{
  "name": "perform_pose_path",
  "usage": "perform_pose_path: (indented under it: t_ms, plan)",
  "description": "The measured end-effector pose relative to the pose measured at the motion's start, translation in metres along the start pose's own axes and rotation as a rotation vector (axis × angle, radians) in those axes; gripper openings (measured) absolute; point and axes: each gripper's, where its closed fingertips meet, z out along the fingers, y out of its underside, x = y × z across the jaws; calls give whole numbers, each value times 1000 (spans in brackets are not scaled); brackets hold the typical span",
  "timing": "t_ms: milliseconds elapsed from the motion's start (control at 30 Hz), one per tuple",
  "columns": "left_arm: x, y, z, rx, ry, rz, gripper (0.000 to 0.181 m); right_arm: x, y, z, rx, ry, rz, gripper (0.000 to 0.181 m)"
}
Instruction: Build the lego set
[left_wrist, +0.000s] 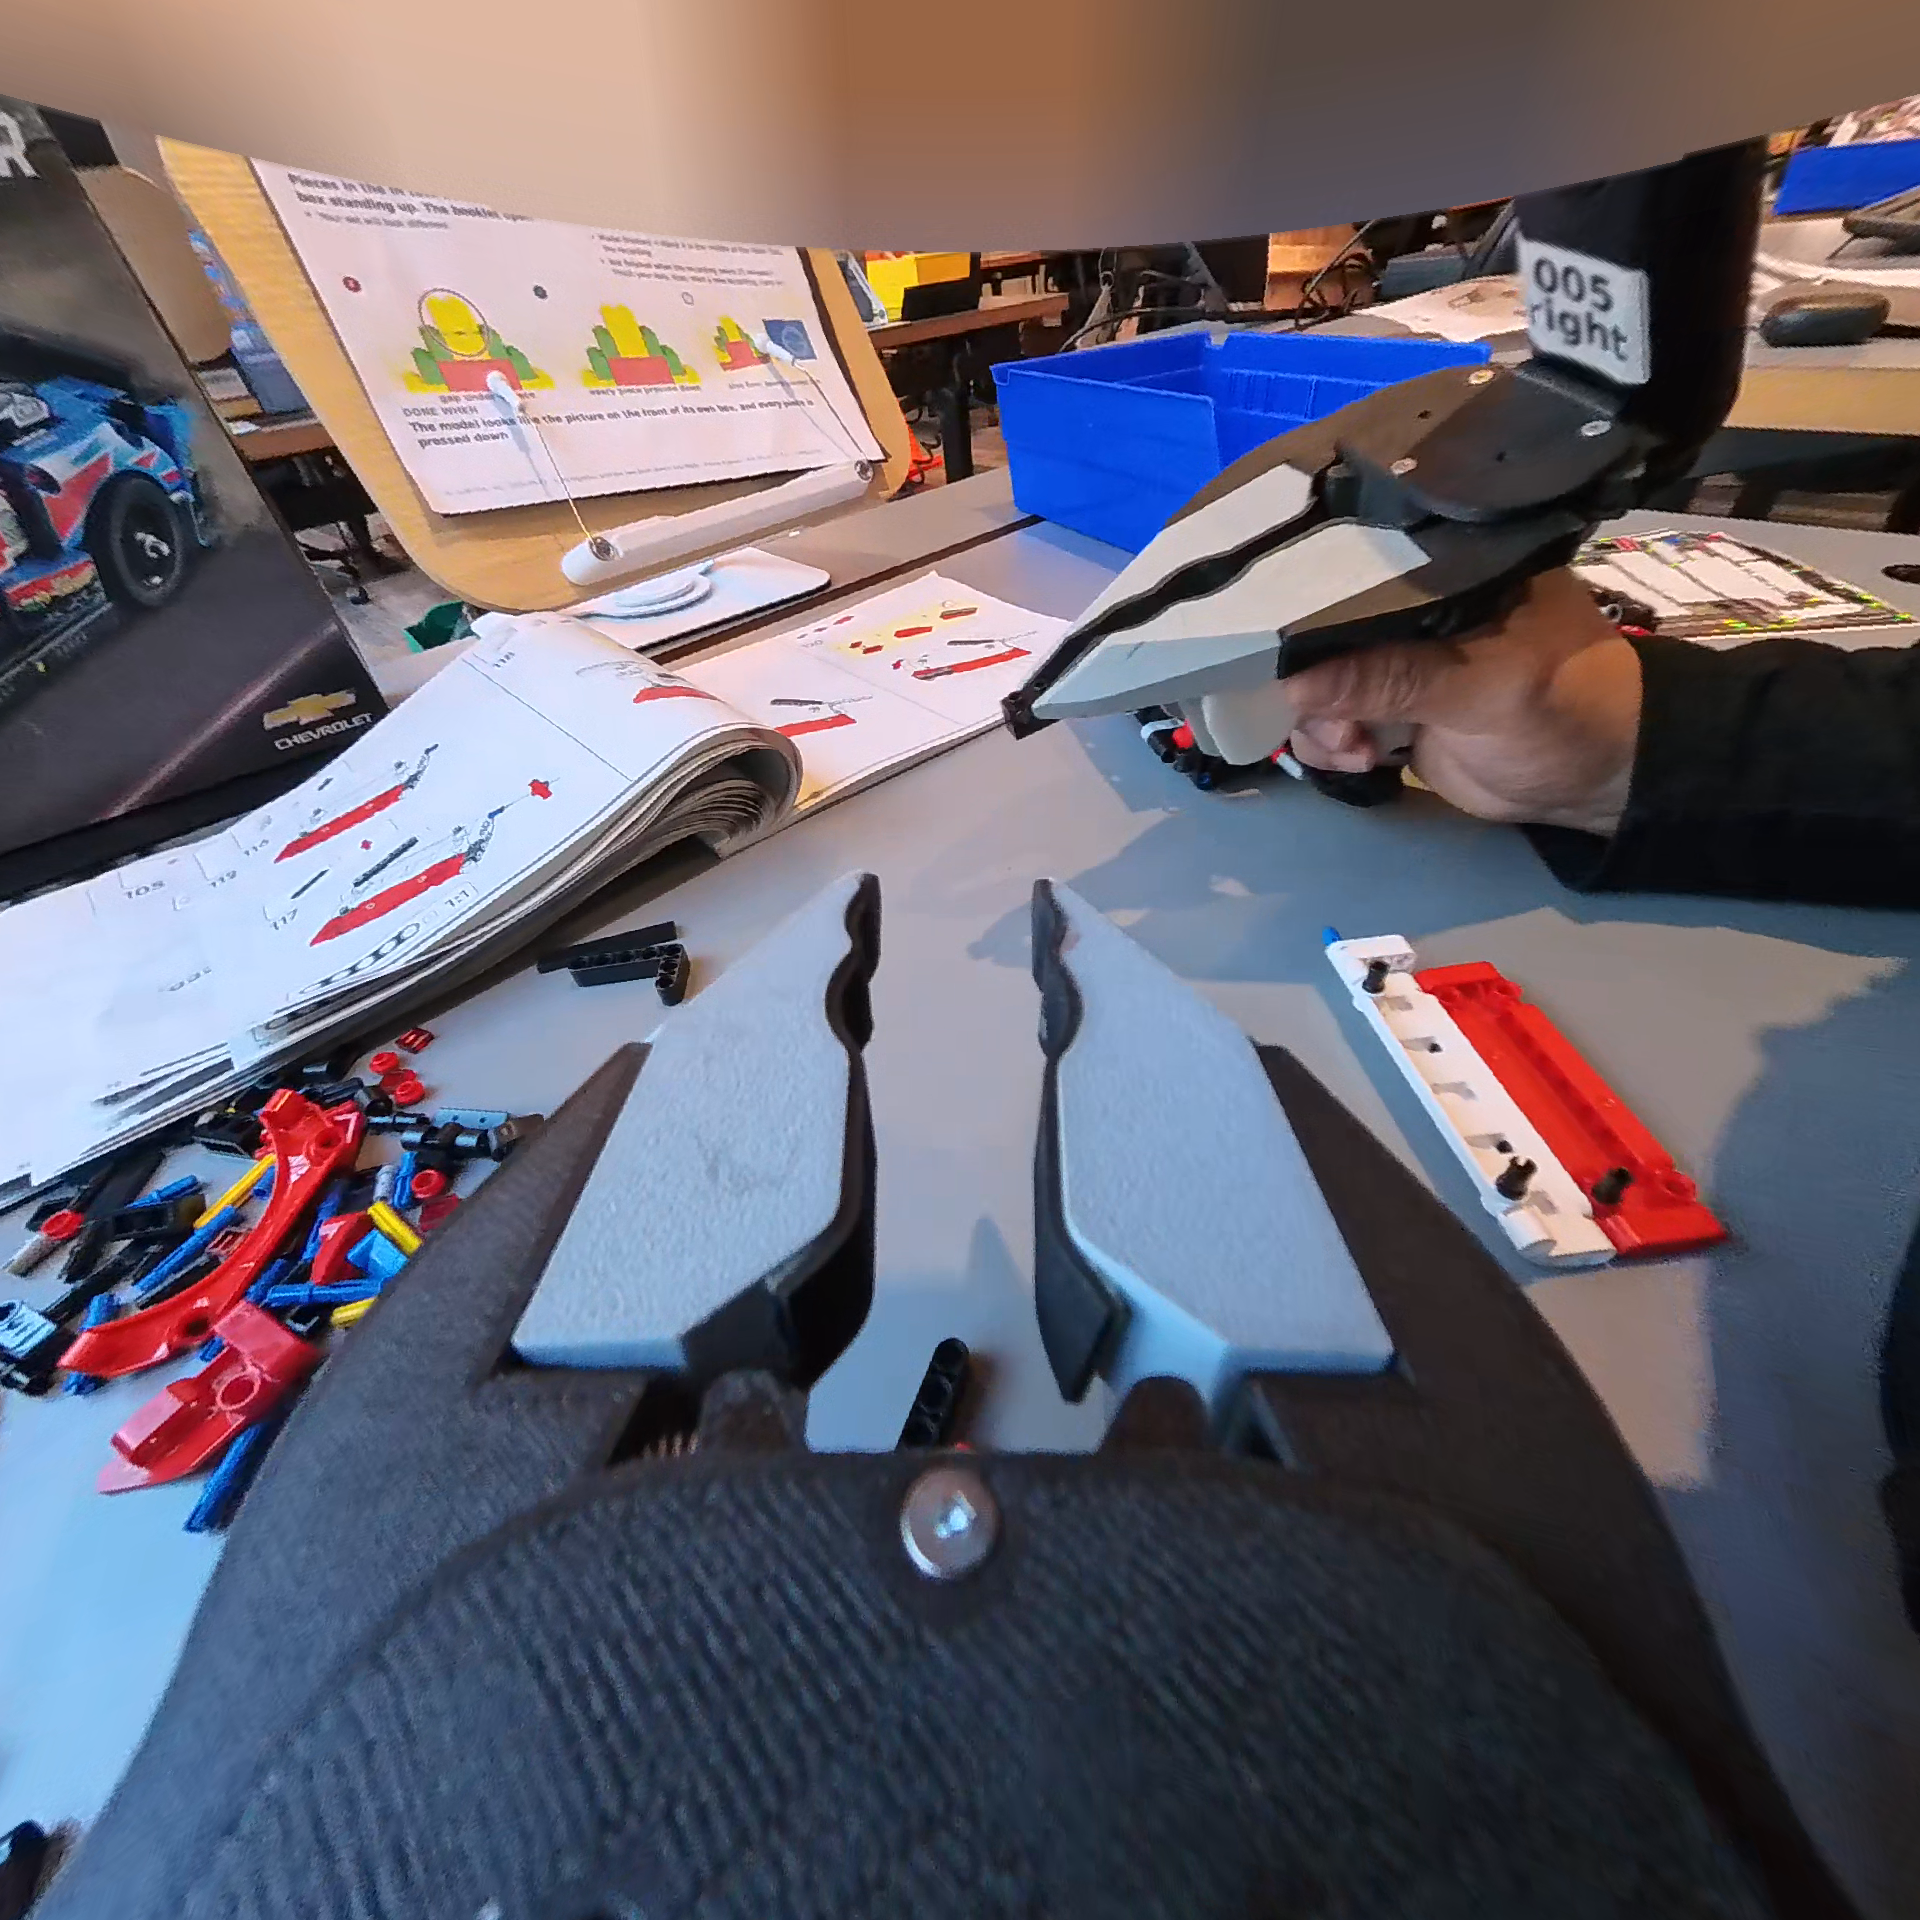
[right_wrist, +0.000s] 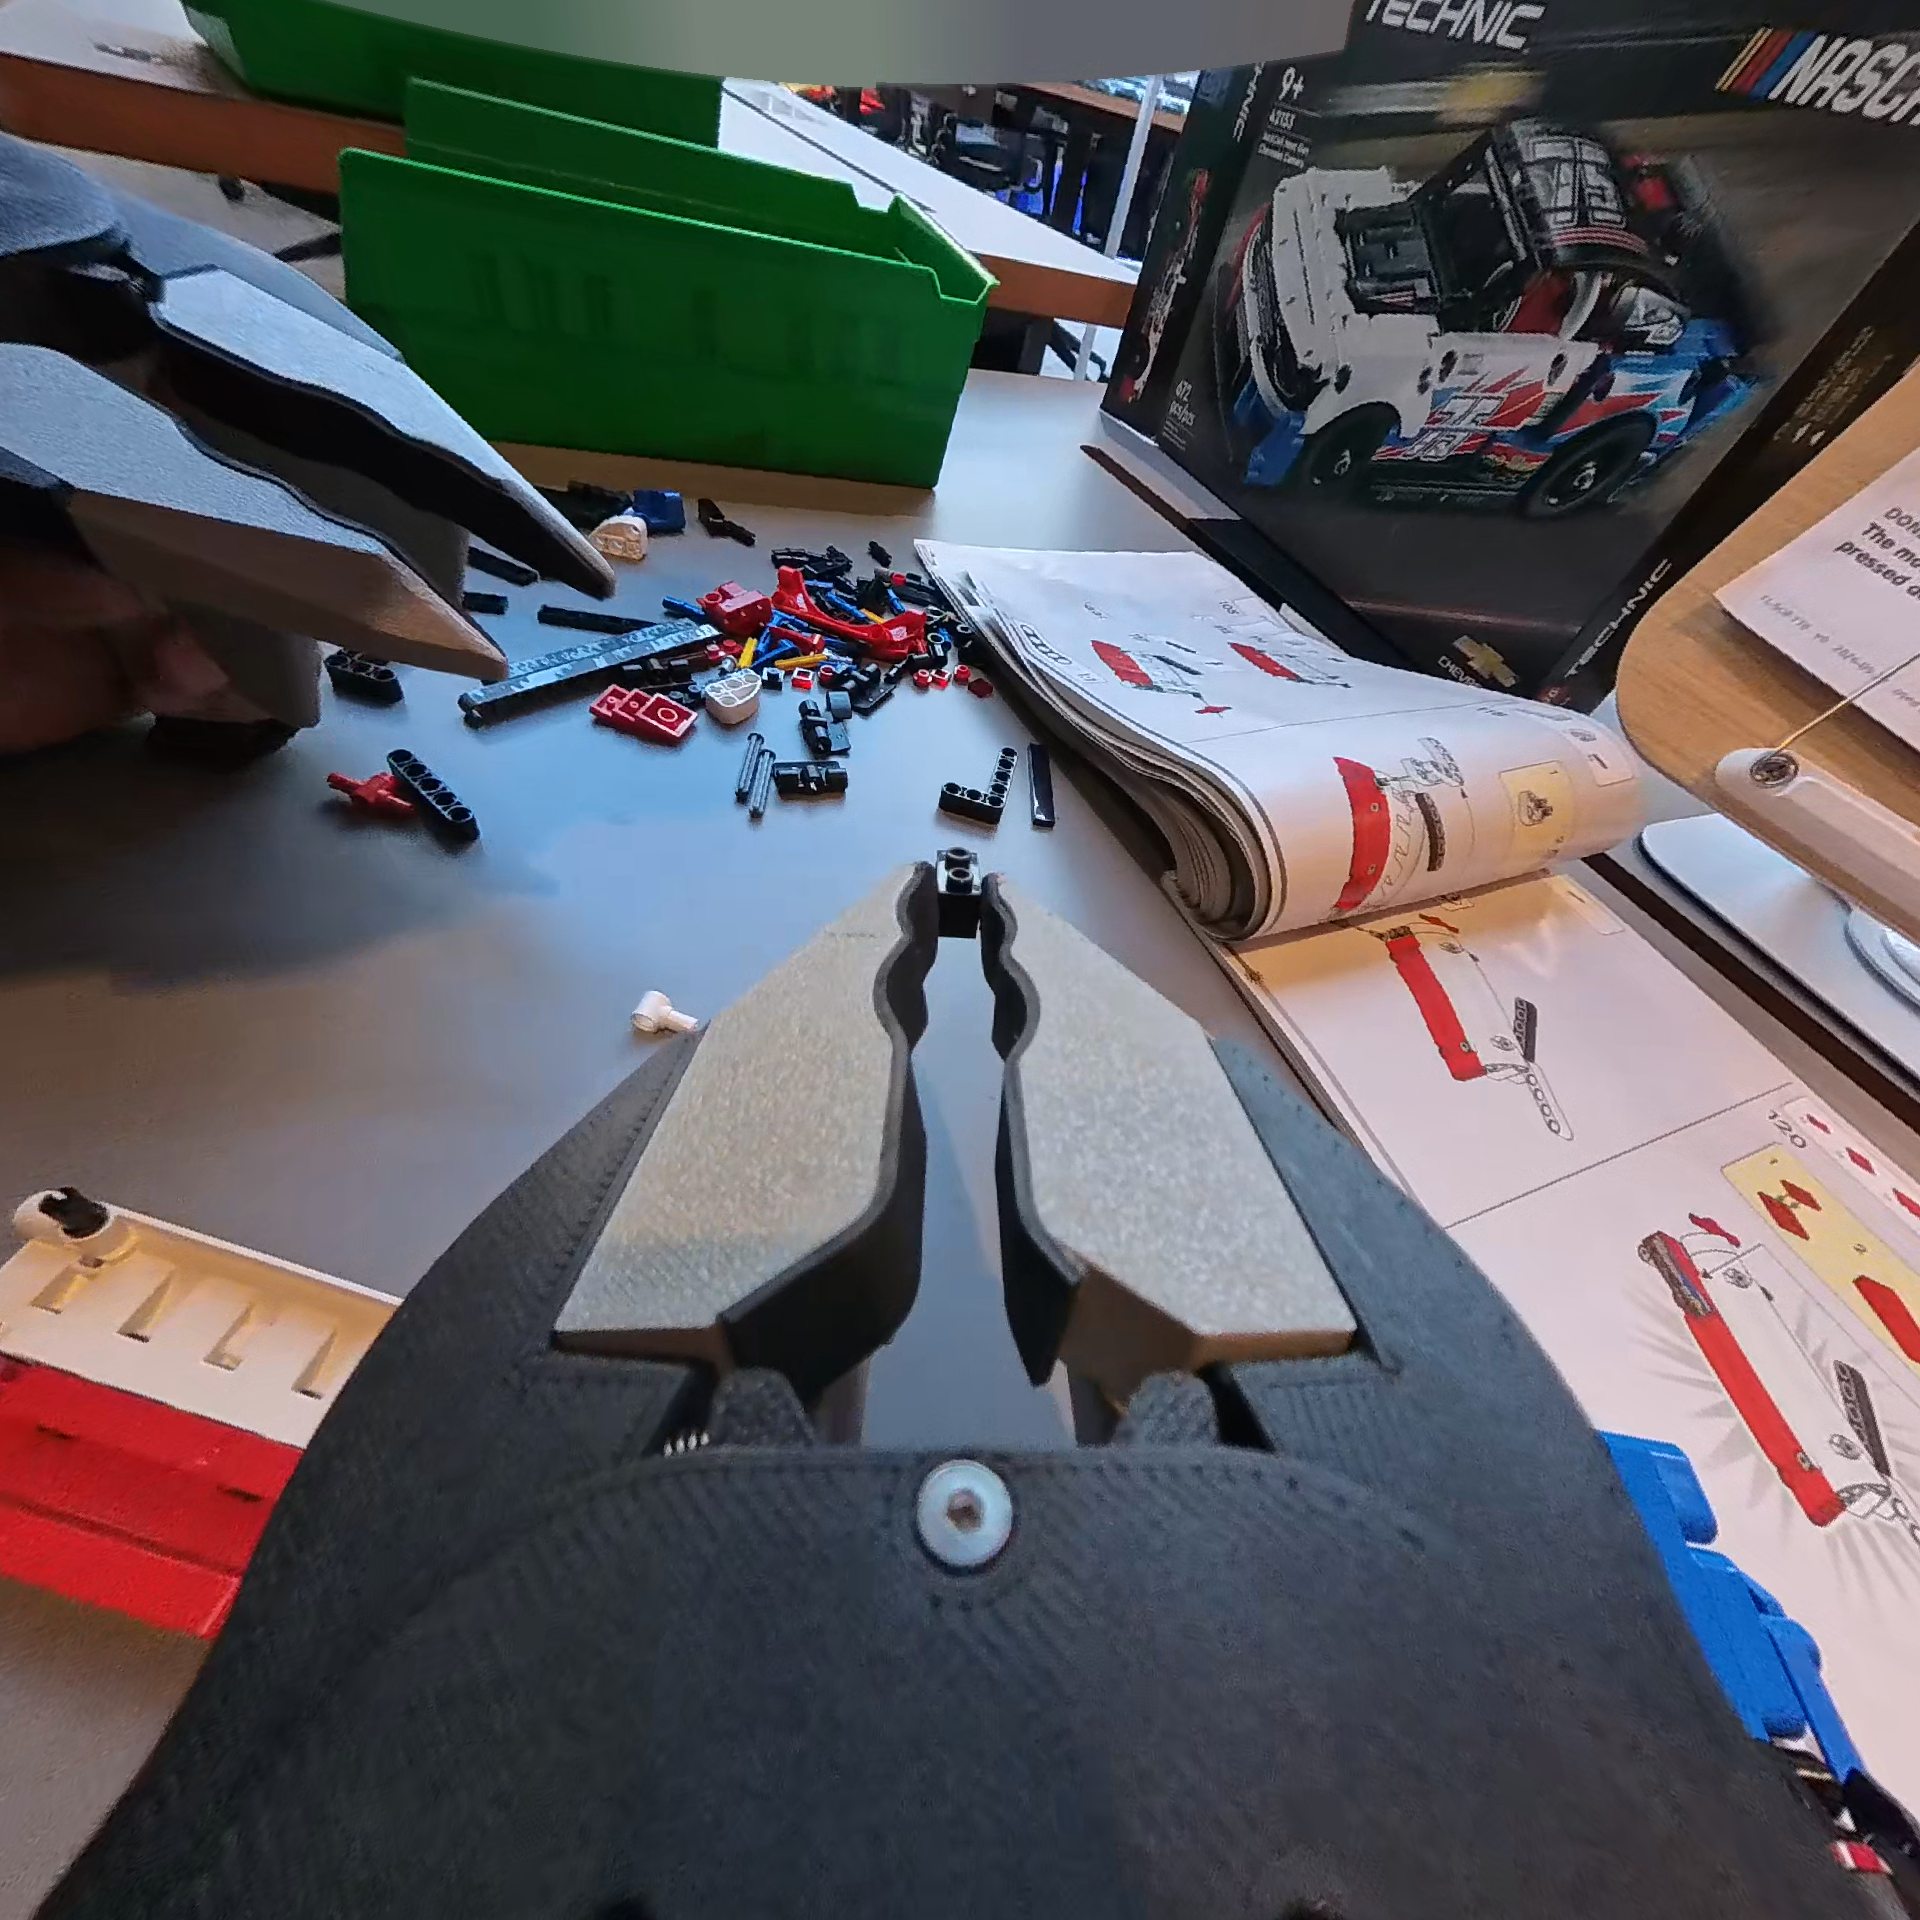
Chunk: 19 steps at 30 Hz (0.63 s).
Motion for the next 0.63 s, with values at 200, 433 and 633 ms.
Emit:
perform_pose_path:
  t_ms: [200,433,633]
  plan:
    - [9,3,4,-29,79,-7,27,-9,-5,-2,3,-6,-22,6]
    - [25,15,13,-132,183,44,37,-40,-24,-17,39,-414,639,6]
    - [64,6,12,-243,281,375,38,-60,-48,-53,64,-788,1169,6]
